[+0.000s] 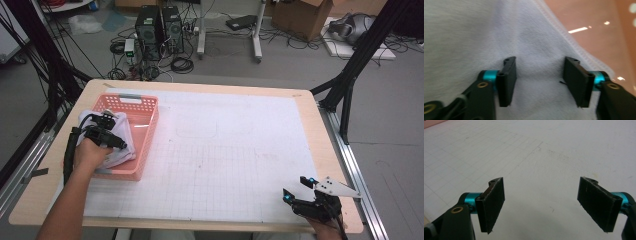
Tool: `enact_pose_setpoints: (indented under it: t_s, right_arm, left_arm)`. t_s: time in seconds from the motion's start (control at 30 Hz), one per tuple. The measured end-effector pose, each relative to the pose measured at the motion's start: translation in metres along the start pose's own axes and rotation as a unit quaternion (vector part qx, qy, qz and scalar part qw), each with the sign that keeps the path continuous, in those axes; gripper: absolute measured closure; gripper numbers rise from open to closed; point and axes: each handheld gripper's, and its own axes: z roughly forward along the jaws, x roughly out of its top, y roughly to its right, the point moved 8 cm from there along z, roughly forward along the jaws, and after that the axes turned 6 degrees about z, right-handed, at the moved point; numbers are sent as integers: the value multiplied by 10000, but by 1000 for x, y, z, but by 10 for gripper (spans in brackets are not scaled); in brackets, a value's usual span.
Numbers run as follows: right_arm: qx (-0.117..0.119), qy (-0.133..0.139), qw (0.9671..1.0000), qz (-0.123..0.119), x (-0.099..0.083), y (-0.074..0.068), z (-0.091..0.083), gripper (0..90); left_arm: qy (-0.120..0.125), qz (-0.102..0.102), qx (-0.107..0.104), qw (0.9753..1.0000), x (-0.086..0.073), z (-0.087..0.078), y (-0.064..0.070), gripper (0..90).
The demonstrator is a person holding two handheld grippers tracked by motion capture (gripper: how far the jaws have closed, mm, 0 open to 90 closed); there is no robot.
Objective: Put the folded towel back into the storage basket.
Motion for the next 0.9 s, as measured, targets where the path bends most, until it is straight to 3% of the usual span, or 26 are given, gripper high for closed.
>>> enact_pose_setpoints:
  t_s: [0.07,0.13,0.2,0.23,0.27,0.37,0.4,0.43,0.53,0.57,0.6,0.63,0.67,0.7,0.73,0.8,0.9]
  right_arm:
    - [10,1,10000,-8,0,0,0,207]
    - [8,11,10000,-12,1,-1,0,207]
    - [6,1,10000,-7,1,0,0,207]
    - [23,-3,10000,-12,1,-1,0,207]
    - [20,-5,10000,-22,1,-1,1,207]
    - [25,3,10000,-41,2,-1,1,207]
    - [25,3,10000,-41,2,-1,1,207]
    - [22,14,10000,-48,2,-1,1,207]
    - [23,13,10000,-42,2,-1,1,207]
    - [20,4,10000,-41,2,-2,1,207]
    - [21,20,10000,-44,2,-1,1,207]
    - [-2,8,10000,-44,2,-1,0,207]
    - [-5,11,10000,-26,2,0,-1,207]
    - [-8,8,10000,-2,1,0,-1,207]
    - [-8,8,10000,-2,1,0,-1,207]
    - [-15,4,10000,-5,1,0,-1,207]
    - [-7,-7,10000,-56,1,-1,1,207]
  left_arm:
    - [-49,16,-167,9998,1,1,5,456]
    - [-104,181,-267,9994,1,2,12,470]
    - [-109,176,-378,9991,2,2,15,479]
    - [-85,351,-578,9977,3,2,22,485]
    - [-85,351,-578,9977,3,2,22,496]
    - [-36,553,-1024,9932,3,0,32,494]
    - [-36,553,-1024,9932,3,0,32,494]
    - [8,662,-1244,9900,3,-1,38,494]
    - [53,706,-1310,9888,3,-3,40,463]
    - [336,431,-1259,9905,7,-7,33,437]
    - [336,431,-1259,9905,7,-7,33,425]
    - [539,182,-1167,9915,9,-11,26,412]
    - [1073,-251,-930,9895,14,-19,10,402]
    - [1073,-251,-930,9895,14,-19,10,402]
    - [1228,-469,-718,9887,14,-21,0,402]
    - [1104,-883,-341,9894,7,-18,-21,376]
    - [1081,-962,-181,9893,6,-15,-27,386]
